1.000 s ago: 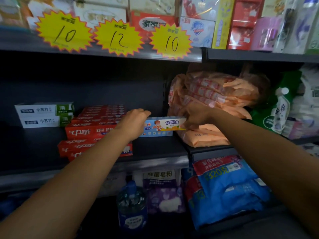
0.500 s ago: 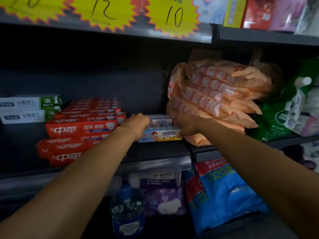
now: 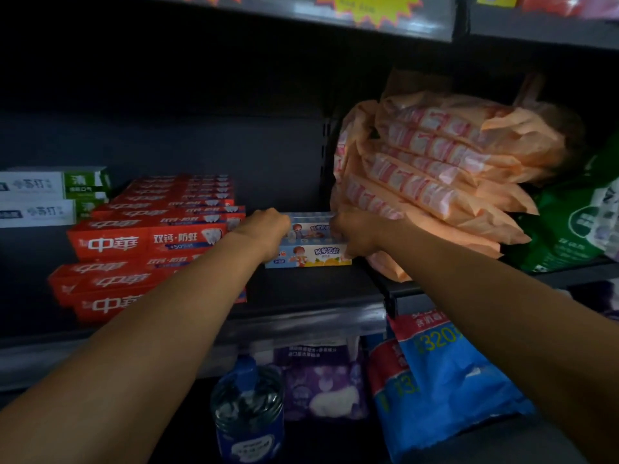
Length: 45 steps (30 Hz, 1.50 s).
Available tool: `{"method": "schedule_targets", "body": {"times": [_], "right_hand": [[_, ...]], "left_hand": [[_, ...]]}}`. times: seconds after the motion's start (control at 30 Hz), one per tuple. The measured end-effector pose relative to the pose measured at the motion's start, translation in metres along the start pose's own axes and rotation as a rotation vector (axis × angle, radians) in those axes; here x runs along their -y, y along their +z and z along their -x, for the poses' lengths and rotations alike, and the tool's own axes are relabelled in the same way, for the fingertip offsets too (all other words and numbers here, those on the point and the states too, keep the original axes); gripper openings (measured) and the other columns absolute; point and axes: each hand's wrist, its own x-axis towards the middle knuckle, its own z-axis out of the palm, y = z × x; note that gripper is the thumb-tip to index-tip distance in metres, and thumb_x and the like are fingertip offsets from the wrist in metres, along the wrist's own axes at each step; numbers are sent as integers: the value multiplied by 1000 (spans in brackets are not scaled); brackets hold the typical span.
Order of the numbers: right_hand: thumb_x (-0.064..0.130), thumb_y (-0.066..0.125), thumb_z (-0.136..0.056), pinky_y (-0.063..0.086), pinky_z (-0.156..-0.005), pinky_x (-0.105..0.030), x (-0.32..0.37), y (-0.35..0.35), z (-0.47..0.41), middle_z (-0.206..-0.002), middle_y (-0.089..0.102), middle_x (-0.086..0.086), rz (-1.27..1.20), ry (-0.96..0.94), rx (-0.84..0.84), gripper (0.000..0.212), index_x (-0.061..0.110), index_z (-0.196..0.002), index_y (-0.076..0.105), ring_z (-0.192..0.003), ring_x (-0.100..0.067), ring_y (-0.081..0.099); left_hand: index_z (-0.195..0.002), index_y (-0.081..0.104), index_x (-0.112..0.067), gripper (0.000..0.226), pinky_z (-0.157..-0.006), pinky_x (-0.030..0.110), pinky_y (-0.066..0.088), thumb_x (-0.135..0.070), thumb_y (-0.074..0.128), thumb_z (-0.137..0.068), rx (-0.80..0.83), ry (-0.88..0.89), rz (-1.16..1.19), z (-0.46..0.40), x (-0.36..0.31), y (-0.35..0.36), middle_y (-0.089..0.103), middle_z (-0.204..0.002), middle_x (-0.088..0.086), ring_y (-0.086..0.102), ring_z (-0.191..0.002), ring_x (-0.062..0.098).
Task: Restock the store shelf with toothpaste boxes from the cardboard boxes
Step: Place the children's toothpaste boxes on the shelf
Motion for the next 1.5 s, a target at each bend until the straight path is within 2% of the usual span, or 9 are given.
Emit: {"method": "schedule_targets", "body": {"times": [0.2,0.33,0.43,0.7,1.0,1.17,1.3,1.37,1.5], "right_hand": [[15,70,-81,38,-87,-28,0,-4,1,-128,45,-10,6,-11,37,47,14,-124,51,-115,-25,47],[8,64,-82,38,-85,-26,-1,-11,2,-130,45,-8,-3,-27,97,42,14,-122,53,-115,-24,47],[5,61,-83,44,-92,-31,0,-16,3,-129,45,-8,-7,-34,121,34,14,-116,56,-112,-23,48],[7,64,-83,44,-88,-30,4,-21,6,-121,46,-4,-40,-34,163,34,14,-115,57,-110,-22,48],[7,69,-79,35,-73,-24,5,-25,13,-108,46,0,-55,-50,192,34,13,-111,58,-97,-16,44],[3,70,-78,46,-80,-28,3,-26,12,-102,50,3,-90,-53,215,37,13,-111,59,-95,-15,49],[-4,65,-75,50,-78,-31,-1,-34,9,-94,55,2,-150,-47,246,33,18,-99,57,-93,-20,55],[-4,63,-78,50,-83,-33,-4,-39,7,-100,59,-3,-172,-24,222,31,10,-105,61,-99,-23,57],[2,66,-81,47,-95,-32,-8,-41,1,-107,54,3,-202,4,157,38,12,-117,59,-109,-19,54]], "left_hand": [[-115,60,-9,25,-74,29,44,-6,59,-90,22,31,18,-1,4,-1,55,-117,12,58,-103,27],[-107,64,-11,18,-70,30,43,-11,60,-90,34,57,33,-5,8,-4,58,-112,11,53,-86,21],[-112,64,-12,23,-71,29,44,-12,61,-90,52,59,44,-6,9,-6,57,-114,10,52,-86,19],[-115,62,-11,26,-72,28,44,-11,63,-89,85,80,72,-4,10,-12,56,-115,9,51,-87,18],[-113,63,-10,25,-69,28,42,-12,64,-89,111,112,63,0,11,-15,58,-112,8,52,-85,18],[-107,66,-12,21,-70,29,46,-16,66,-87,119,117,70,-4,14,-15,60,-104,5,56,-85,18],[-103,68,-12,18,-73,31,51,-21,65,-88,120,104,120,-9,19,-17,63,-102,4,60,-87,18],[-107,68,-11,20,-78,33,52,-20,63,-90,110,93,148,-12,22,-19,64,-107,5,61,-93,20],[-105,70,-11,18,-84,39,54,-14,64,-88,99,83,146,-20,26,-23,65,-107,7,62,-94,22]]}}
